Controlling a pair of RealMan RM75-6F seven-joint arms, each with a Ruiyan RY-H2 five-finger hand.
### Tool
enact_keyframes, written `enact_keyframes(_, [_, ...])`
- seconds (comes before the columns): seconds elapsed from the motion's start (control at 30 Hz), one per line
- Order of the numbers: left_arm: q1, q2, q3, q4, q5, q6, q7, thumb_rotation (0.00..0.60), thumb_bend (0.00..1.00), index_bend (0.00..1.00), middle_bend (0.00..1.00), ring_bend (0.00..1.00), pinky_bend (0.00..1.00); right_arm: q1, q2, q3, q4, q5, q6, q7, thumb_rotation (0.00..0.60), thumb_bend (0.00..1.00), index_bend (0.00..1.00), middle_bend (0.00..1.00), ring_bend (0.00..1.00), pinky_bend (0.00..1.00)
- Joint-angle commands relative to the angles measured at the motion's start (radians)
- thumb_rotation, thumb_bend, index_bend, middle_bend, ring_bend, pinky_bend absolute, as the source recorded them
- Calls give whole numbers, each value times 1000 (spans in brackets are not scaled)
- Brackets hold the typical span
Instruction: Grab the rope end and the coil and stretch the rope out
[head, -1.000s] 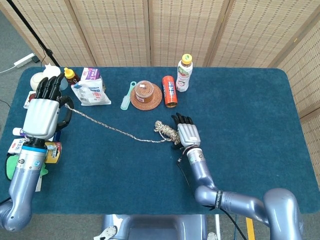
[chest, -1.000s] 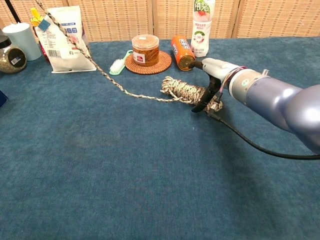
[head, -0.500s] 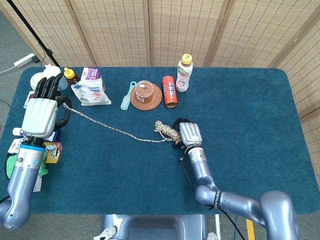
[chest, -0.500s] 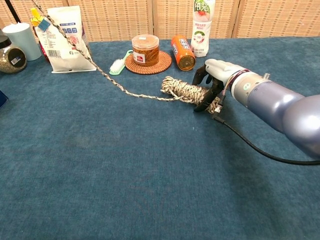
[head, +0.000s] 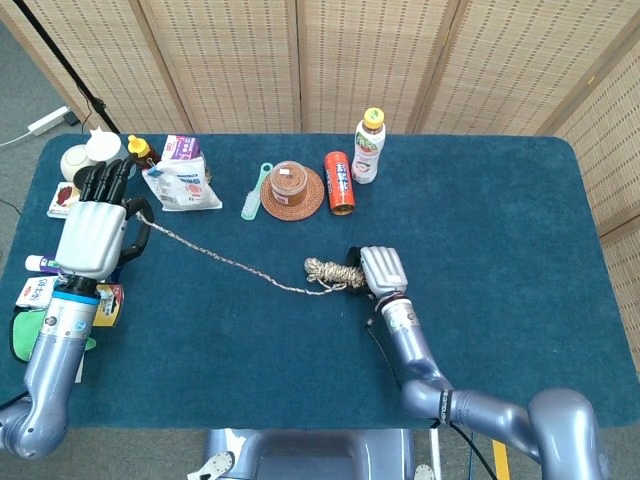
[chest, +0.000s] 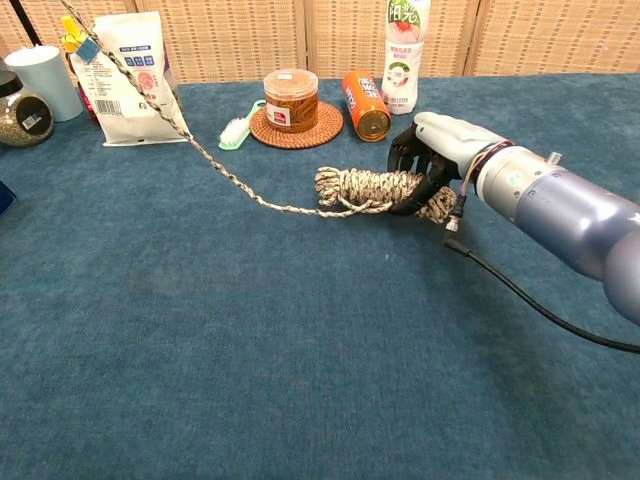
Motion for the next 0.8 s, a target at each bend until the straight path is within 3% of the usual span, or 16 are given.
enact_keyframes(0.03, [-4, -7, 6, -5, 7, 0, 11, 600, 440, 570, 0, 0, 0, -30, 46, -29, -41, -59, 10, 30, 600, 698, 707, 564, 511, 631])
enact_keyframes(0.17, [-11, -24, 39, -26, 46, -4, 62, 600, 436, 569, 0, 0, 0, -57, 109, -46, -115, -96, 10, 46, 600, 704, 713, 570, 518, 645])
enact_keyframes(0.33, [-36, -32, 41, -111, 0, -77, 33, 600, 436, 569, 0, 0, 0, -78, 170, -66, -197, -136, 31, 18, 600, 711, 716, 573, 520, 645])
enact_keyframes(0.6, [-70, -41, 42, -215, -4, -92, 80, 600, 435, 572, 0, 0, 0, -60, 155, -42, -204, -107, 30, -51, 600, 718, 723, 582, 527, 645])
enact_keyframes(0.8, [-122, -81, 6, -288, -40, -104, 91, 600, 435, 581, 0, 0, 0, -40, 118, -35, -190, -81, 19, -97, 600, 722, 728, 584, 531, 645])
